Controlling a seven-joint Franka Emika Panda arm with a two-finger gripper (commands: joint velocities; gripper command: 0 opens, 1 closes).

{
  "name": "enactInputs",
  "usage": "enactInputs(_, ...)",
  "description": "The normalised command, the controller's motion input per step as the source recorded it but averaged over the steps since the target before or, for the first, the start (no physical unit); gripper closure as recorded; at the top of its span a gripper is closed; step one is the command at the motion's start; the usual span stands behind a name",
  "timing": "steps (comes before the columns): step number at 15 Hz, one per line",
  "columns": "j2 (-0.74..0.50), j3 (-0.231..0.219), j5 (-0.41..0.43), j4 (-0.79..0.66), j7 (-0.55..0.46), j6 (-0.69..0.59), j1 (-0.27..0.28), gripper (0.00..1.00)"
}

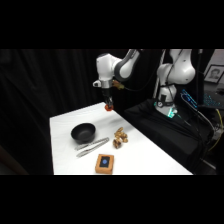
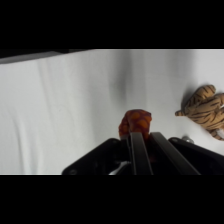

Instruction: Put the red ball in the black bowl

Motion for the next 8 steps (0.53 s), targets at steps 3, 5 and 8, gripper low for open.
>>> enactInputs(3,0.18,0.006,-0.011,0.56,0.04,-0.40,0.069,0.94)
enactInputs(5,0.31,0.017,0.032,0.63,0.02,-0.35,0.061,0.94)
enactInputs(8,0.37,0.034,0.105,0.64,-0.03,-0.28,0.044,0.94)
